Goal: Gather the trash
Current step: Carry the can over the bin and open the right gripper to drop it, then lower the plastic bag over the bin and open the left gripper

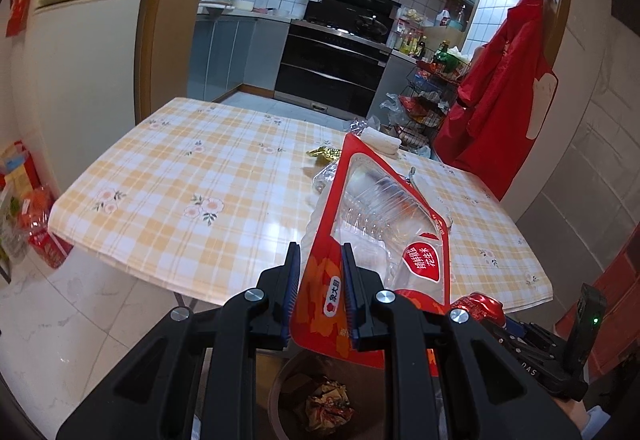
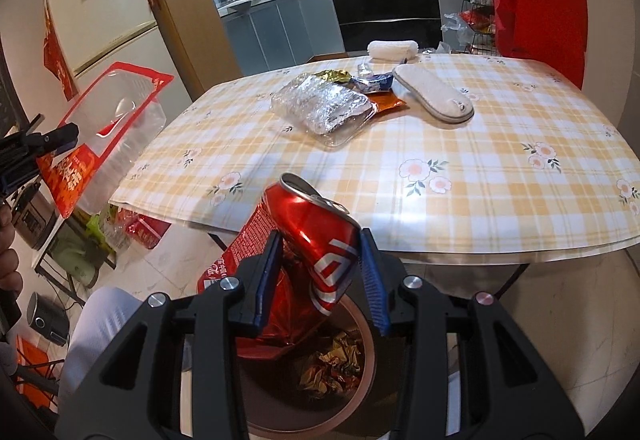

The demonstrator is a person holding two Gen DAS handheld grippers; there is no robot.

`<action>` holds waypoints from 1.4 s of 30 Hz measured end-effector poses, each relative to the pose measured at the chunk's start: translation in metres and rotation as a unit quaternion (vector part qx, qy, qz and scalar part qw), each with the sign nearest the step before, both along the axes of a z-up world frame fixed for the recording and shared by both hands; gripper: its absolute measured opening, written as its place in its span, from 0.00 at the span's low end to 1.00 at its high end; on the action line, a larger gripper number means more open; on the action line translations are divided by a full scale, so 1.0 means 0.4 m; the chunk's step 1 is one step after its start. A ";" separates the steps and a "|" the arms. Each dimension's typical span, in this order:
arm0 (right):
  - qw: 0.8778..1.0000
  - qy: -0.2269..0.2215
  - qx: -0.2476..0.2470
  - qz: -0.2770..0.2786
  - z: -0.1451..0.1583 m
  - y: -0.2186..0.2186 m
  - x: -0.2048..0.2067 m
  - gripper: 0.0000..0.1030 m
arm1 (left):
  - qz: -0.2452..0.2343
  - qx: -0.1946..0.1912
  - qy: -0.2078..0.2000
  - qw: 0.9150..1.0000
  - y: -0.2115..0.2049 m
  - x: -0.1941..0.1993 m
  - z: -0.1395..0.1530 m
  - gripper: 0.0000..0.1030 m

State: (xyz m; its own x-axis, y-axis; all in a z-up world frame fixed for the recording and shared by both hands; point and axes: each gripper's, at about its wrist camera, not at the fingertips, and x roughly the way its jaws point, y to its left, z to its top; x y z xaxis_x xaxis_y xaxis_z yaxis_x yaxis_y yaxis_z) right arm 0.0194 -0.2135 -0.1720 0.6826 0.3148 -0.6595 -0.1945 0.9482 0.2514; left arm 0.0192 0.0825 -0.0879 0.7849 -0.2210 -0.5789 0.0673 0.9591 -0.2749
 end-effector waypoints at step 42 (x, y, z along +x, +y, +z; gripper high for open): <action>0.994 0.024 -0.043 0.095 -0.024 0.109 -0.009 0.66 | 0.004 -0.009 0.014 1.000 0.008 0.012 -0.027 0.19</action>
